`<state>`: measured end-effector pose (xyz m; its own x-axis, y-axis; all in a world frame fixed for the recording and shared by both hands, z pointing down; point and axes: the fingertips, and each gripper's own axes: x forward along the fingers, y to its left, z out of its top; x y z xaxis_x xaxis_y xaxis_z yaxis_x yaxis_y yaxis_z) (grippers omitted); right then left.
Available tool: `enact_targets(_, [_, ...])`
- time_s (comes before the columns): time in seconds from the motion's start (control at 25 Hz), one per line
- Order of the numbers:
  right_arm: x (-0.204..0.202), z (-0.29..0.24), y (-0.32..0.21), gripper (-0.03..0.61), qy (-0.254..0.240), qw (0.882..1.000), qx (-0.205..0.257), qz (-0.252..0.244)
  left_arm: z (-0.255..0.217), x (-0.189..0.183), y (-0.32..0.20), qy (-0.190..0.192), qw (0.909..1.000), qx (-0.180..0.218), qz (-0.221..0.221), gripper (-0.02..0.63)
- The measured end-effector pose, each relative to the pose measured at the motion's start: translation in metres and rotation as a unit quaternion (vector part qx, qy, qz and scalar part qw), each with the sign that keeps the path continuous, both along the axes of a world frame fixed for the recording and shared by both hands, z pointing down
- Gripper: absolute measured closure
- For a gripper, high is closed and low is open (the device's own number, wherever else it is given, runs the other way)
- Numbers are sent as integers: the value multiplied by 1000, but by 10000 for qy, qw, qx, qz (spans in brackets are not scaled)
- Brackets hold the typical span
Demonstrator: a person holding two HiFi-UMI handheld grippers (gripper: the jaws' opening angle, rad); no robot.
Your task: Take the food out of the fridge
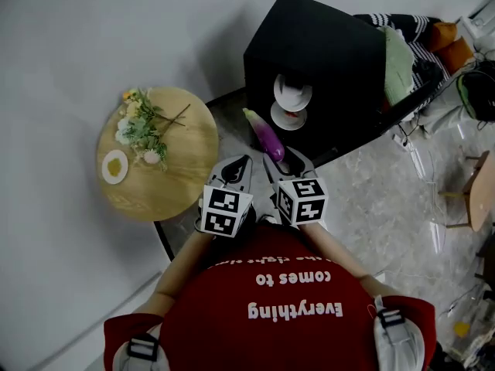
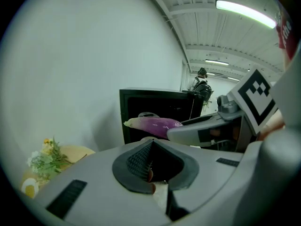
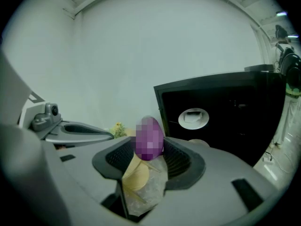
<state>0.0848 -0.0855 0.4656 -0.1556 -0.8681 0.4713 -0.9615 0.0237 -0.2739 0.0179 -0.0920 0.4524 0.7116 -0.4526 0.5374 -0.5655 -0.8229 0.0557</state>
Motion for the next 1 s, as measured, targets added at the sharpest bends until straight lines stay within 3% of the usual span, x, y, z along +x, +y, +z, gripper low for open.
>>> enact_targets(0.44, [-80,7,-31,374,-72,9925,17,-1223,4,-75,-18,-65,9928,-1,-1192,607])
enact_targets(0.76, [-135,14,-46,374,-84,9800,-71,-1988,5,-129,-24,-65,9801,-24,-1983,607])
enact_targets(1.0, [-170,33,-56,374,-124,9707,-381,-2370,8,-167,-30,-74,9690,-32,-2471,607])
